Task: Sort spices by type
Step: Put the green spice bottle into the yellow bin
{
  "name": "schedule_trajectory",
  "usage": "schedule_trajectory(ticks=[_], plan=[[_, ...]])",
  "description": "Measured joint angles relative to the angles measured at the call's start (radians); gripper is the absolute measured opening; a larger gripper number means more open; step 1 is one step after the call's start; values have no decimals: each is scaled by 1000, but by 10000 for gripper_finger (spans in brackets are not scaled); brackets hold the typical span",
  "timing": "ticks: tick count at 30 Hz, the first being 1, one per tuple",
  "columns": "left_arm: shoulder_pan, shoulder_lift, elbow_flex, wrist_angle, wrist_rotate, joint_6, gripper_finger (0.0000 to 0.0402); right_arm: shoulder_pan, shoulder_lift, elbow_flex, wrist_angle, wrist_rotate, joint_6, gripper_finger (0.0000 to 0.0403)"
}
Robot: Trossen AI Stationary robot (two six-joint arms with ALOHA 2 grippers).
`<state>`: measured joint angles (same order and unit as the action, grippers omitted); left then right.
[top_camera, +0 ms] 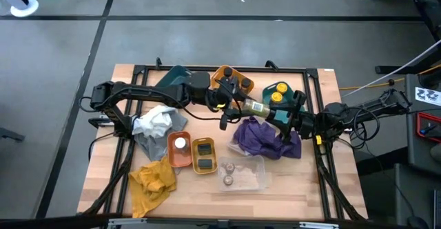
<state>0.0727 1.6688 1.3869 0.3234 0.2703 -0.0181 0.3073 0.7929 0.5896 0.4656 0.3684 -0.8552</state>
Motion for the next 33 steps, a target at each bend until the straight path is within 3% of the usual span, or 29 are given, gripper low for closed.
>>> schedule_trajectory(ticks=[6,12,22,26,33], plan=[[-2,0,1,-61,-75,2,230,0,0,-1,-1,25,45,210],[17,0,1,-142,-135,3,264,0,0,0,-22,121,53,205],[118,0,0,-450,-136,50,271,-24,0,0,-111,344,194,206],[174,0,0,-603,-136,45,272,-108,3,0,-169,308,324,207],[294,0,-16,-757,-136,110,272,-315,64,0,-209,99,500,207]])
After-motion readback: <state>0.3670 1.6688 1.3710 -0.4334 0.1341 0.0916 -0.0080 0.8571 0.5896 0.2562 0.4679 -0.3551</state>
